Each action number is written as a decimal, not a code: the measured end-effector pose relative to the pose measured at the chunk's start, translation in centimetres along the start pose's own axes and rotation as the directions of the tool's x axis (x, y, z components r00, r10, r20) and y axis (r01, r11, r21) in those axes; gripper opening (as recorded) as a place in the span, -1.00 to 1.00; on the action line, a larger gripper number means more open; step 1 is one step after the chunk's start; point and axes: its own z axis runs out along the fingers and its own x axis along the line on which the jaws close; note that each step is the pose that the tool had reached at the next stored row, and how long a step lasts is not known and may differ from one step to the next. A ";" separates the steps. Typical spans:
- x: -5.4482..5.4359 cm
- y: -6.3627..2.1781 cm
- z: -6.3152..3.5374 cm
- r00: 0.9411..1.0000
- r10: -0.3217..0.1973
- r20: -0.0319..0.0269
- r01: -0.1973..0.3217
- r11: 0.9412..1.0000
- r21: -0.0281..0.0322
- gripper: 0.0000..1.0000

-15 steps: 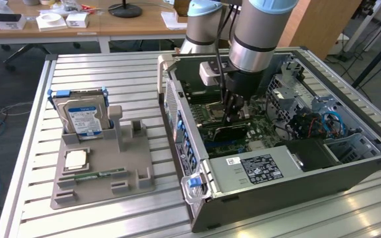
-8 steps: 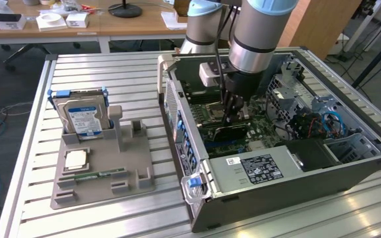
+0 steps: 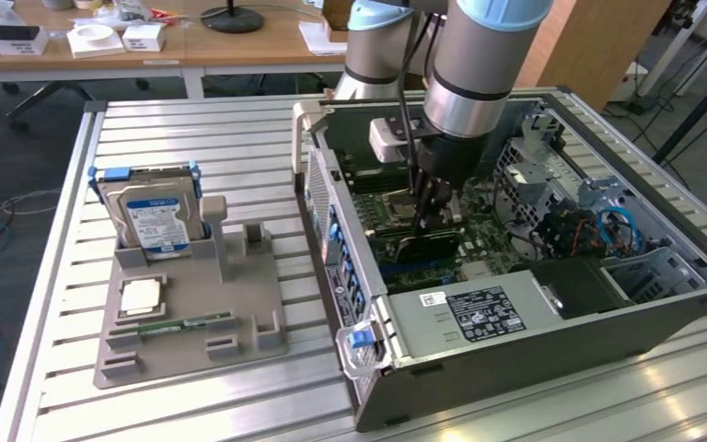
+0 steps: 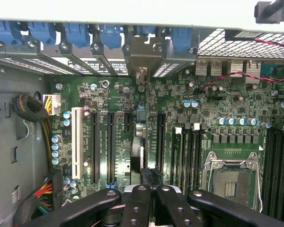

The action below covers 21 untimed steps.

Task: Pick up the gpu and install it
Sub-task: 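Press down on the gpu until it lock into place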

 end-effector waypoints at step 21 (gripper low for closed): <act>0.0 0.15 0.23 1.000 -0.005 0.000 0.005 1.000 0.000 -0.80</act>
